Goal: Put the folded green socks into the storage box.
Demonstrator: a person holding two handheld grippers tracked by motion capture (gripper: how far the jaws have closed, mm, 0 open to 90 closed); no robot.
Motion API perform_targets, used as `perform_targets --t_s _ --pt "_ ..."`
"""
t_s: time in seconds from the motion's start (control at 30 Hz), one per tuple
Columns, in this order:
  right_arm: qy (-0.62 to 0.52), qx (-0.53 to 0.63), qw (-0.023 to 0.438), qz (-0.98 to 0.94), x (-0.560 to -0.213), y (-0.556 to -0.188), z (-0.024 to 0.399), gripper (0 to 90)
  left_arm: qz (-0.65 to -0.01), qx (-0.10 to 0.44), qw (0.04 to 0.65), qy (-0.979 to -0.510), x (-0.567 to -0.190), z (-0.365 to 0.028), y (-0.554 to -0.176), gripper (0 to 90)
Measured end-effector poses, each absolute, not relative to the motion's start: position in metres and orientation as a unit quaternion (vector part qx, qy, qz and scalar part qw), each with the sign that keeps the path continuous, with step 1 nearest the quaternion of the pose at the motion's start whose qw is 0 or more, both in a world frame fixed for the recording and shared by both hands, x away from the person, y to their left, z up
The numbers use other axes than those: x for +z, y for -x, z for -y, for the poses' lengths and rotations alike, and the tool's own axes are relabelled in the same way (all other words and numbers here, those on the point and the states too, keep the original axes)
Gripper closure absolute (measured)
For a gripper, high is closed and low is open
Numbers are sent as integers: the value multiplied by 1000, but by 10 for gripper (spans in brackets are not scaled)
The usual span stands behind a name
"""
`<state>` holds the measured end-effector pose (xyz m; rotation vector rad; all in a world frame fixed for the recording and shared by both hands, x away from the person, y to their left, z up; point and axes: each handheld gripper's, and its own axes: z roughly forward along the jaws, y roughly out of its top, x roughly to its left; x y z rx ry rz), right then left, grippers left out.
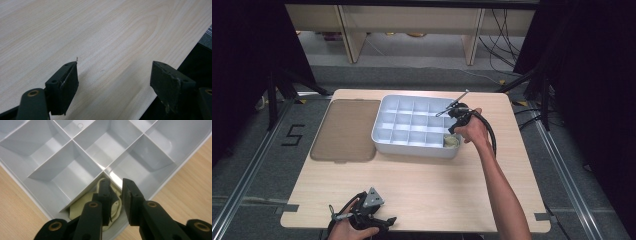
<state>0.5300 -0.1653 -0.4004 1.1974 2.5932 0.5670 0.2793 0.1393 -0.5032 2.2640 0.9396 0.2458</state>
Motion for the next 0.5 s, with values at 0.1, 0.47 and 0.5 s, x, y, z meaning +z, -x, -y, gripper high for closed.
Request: perform_targets --t_s 0.1,0.47,0.5 --pt "-414 216 108 -878 -394 -529 170 753 -360 94 332 -867 -503 -140 -279 221" --pt "-422 269 99 -860 -383 -517 187 660 -364 98 331 -865 -503 -140 -279 220" --pt "-422 271 100 -859 -383 -516 189 651 -362 92 334 -865 -503 -139 -279 221"
